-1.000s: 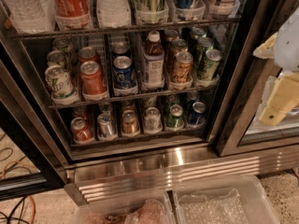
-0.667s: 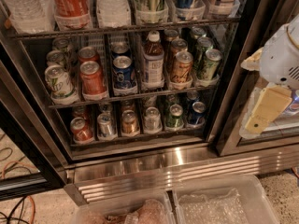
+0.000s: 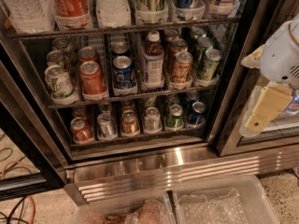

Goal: Pick orange can from bottom shelf of fridge

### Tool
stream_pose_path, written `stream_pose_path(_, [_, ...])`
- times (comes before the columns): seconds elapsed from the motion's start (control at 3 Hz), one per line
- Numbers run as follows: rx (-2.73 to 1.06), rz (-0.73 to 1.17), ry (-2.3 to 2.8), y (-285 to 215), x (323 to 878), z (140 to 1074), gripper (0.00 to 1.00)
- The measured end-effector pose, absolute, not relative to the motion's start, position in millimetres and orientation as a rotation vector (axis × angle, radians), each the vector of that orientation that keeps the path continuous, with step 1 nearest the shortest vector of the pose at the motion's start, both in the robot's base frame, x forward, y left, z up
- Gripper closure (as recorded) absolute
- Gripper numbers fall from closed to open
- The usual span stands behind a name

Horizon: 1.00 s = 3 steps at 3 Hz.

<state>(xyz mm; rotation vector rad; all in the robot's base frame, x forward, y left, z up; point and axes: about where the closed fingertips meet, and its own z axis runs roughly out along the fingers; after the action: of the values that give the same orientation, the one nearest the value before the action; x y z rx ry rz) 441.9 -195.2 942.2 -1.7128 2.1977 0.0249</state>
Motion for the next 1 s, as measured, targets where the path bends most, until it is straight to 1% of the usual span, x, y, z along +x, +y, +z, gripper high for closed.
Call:
stream_pose_path(0.33, [-1.785,0.084,2.171,-174,435,913,0.00])
stream_pose_path(0.67, [-1.807,0.247,2.154,-143,424,857,0.00])
stream_pose_path(1.0, [-1.734,0.438,2.128,-116,416,803,0.00])
